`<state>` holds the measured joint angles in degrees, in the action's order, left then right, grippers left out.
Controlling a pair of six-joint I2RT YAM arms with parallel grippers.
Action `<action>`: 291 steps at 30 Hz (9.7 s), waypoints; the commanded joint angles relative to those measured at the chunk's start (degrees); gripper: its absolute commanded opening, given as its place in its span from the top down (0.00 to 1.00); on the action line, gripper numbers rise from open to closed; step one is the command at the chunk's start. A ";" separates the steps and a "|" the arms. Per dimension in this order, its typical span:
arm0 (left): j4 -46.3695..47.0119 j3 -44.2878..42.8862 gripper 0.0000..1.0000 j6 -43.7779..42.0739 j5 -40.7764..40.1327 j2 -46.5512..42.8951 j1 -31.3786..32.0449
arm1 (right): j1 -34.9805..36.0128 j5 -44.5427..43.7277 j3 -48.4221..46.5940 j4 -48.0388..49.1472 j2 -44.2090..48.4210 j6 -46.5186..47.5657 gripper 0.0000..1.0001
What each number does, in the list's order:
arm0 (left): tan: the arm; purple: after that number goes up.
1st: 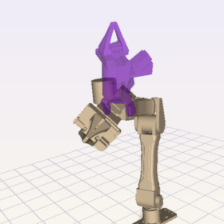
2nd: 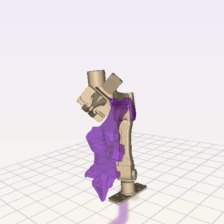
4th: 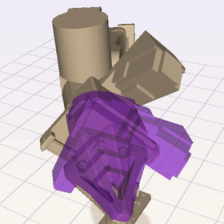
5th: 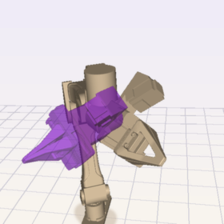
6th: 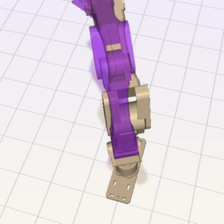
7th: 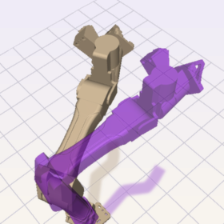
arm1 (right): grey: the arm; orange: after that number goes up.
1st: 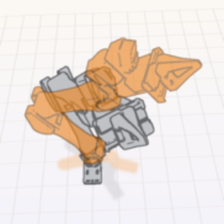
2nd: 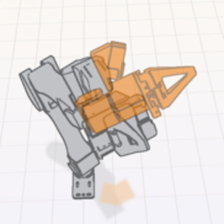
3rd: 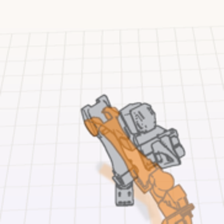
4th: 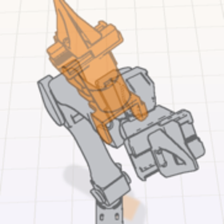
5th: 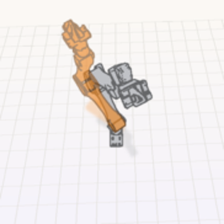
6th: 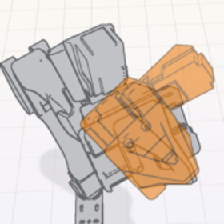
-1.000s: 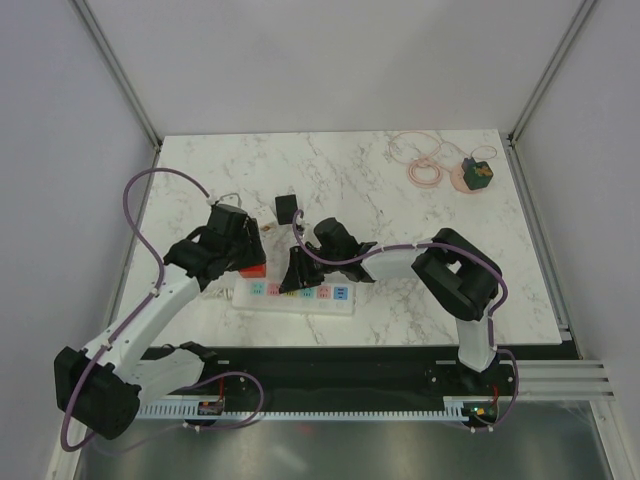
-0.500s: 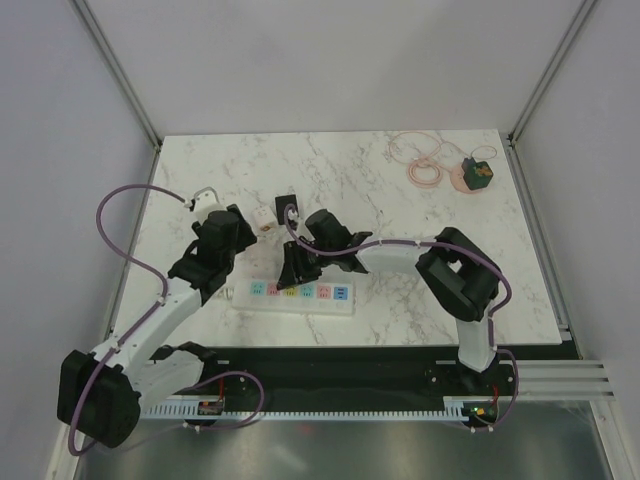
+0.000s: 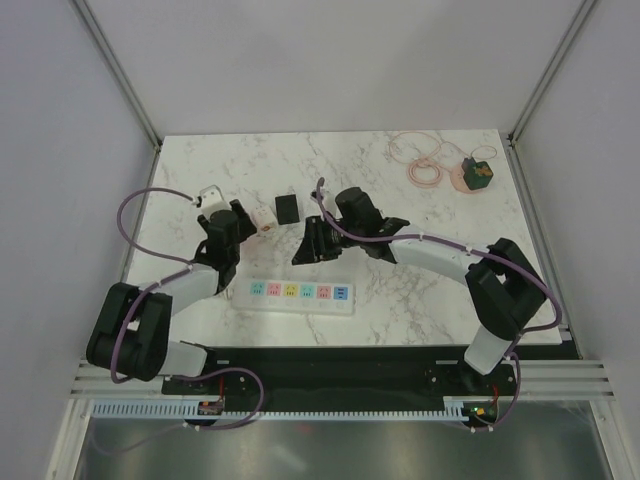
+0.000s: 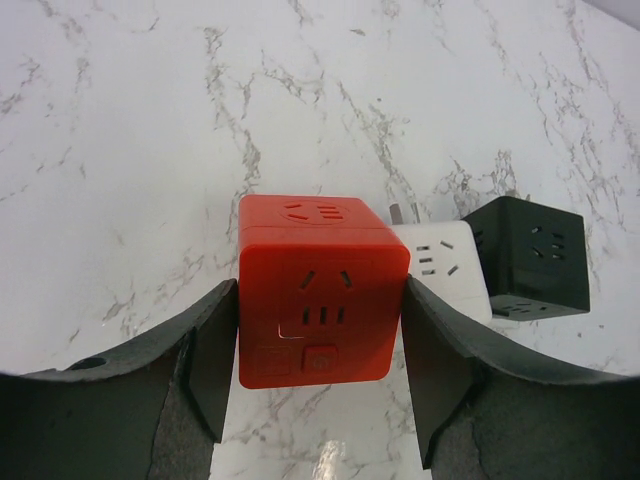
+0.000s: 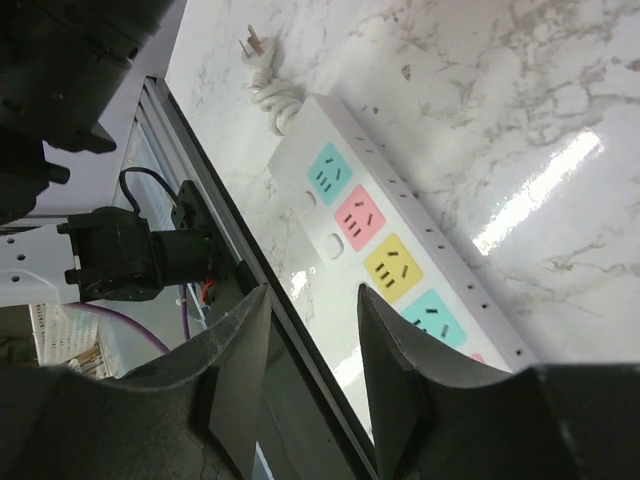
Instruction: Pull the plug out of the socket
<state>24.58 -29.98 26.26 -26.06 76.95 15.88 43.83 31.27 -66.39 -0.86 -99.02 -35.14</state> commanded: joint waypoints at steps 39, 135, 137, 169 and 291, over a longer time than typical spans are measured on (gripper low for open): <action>2.76 -14.23 0.88 -3.24 12.53 15.78 -2.61 | -1.21 -0.86 12.95 2.89 6.74 -0.02 0.52; -31.78 -4.12 0.15 9.96 37.50 -33.70 9.78 | 5.55 -9.38 12.18 6.93 -4.85 -9.51 0.50; -36.08 -7.02 0.15 7.76 33.99 -34.05 11.27 | 6.26 -8.25 7.87 7.01 -7.93 -9.95 0.50; -40.58 -10.89 0.15 0.02 28.61 -39.42 20.15 | -40.84 -44.89 -15.51 -19.88 -4.41 2.71 0.37; -33.53 -24.06 0.23 0.81 45.20 1.16 35.45 | -40.14 -33.38 12.08 -27.26 25.81 13.69 0.07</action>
<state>-11.57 -50.54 28.16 14.83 73.30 50.81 3.79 -3.88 -51.62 -28.34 -72.49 -23.68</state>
